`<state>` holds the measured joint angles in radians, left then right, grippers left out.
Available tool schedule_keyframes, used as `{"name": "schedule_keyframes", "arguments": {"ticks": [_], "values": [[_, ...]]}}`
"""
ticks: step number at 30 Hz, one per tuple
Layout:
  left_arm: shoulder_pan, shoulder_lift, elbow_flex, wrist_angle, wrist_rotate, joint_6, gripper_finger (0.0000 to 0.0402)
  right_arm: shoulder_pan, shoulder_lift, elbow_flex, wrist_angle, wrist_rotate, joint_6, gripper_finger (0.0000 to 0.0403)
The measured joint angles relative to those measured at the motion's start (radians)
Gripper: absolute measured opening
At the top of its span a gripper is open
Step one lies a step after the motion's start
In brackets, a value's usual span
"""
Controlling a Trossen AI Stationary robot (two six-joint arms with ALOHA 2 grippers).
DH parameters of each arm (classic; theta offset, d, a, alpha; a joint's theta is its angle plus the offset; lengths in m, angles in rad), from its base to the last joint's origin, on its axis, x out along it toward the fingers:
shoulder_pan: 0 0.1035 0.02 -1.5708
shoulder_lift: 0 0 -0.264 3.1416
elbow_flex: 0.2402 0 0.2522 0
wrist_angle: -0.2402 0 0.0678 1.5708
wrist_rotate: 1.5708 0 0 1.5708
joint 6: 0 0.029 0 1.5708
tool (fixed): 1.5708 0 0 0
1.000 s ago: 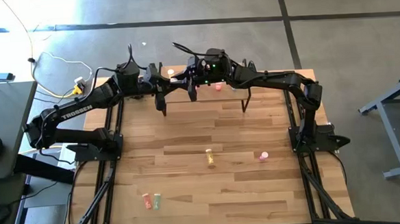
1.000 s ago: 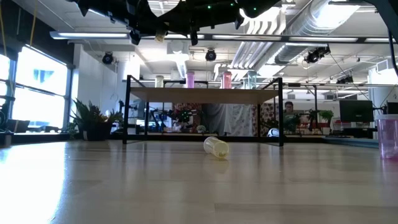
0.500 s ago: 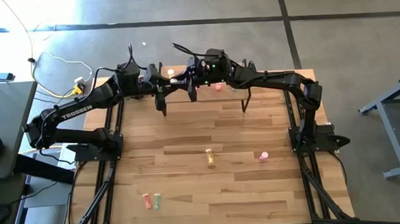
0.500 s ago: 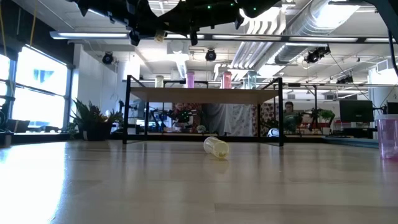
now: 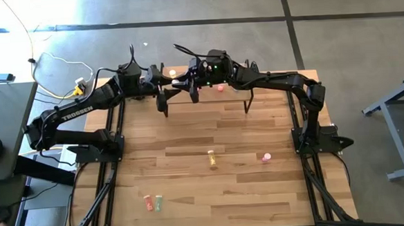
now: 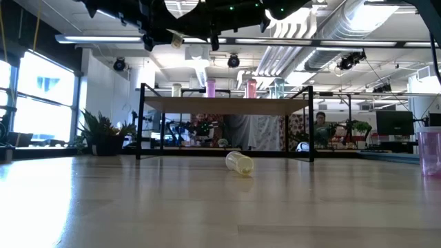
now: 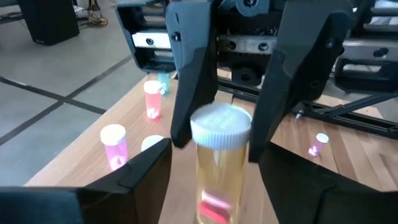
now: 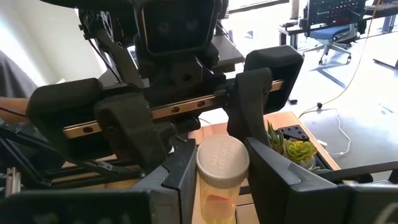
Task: Pick and place medicine bottles onto shelf by color
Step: Put the bottom yellow pill bottle on the shelf
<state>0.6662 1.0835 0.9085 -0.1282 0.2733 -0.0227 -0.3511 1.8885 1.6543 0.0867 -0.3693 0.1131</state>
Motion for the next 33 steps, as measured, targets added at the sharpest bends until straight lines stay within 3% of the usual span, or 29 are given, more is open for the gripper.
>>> {"name": "schedule_keyframes", "arguments": {"ticks": [14,22,33], "values": [[0.001,-0.035,0.0,-0.051,-0.003,0.032,0.0239,-0.002,0.0,0.0,-0.001,0.024,-0.008,0.0105],[0.001,-0.094,0.001,-0.071,-0.077,0.034,0.0239,-0.002,0.0,0.0,-0.001,0.03,-0.008,0.0105],[0.002,-0.198,0.001,-0.14,-0.079,-0.023,0.0239,-0.002,0.0,0.0,0.081,0.129,-0.071,0.0105]]}}
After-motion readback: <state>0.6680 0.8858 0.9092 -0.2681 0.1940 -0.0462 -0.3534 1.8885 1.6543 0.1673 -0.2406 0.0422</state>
